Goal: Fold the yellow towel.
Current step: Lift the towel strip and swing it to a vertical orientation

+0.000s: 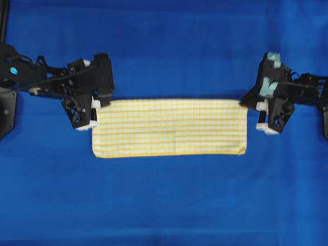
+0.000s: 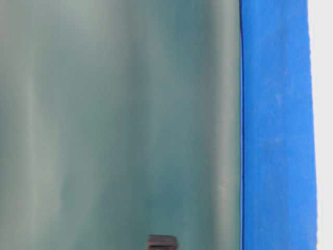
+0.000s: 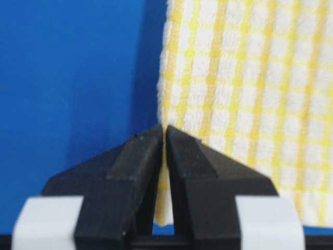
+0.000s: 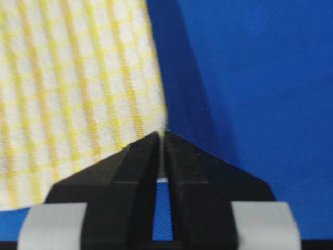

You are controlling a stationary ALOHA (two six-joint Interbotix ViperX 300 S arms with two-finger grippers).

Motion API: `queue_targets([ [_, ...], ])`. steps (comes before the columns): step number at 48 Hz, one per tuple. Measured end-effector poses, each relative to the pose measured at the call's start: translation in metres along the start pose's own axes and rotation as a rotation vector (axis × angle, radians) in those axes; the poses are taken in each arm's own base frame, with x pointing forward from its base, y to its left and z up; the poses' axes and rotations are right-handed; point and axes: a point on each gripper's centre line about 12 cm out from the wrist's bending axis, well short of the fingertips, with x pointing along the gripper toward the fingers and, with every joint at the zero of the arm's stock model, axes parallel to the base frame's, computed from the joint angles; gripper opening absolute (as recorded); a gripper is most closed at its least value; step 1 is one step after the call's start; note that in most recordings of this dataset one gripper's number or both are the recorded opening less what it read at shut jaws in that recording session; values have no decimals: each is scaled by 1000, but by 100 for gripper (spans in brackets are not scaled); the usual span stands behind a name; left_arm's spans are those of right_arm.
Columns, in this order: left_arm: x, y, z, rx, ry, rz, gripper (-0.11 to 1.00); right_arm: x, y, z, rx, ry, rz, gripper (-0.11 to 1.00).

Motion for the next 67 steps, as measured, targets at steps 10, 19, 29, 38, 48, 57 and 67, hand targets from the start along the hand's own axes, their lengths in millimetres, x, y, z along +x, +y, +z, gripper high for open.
queue_targets([
  [10, -30, 1, 18, -7, -62, -2, 2, -30, -4, 21, 2, -76, 23, 4],
  [19, -56, -1, 35, -6, -150, -11, 2, -52, -2, 33, -14, -140, 47, 4],
  [29, -58, -9, 37, -14, -172, -32, 2, -53, -5, 39, -12, -161, 34, 4],
  [38, -62, -40, 48, -26, -294, -119, 2, -43, -28, 60, 30, -194, -48, 4],
  [48, -66, -77, 63, -12, -431, -227, 2, -31, -57, 96, 64, -252, -141, 4],
  [57, -56, -97, 88, 6, -496, -265, 2, -14, -72, 123, 50, -258, -180, 4],
  [67, -32, -112, 126, 7, -505, -267, 2, -3, -83, 144, 28, -265, -204, 4],
])
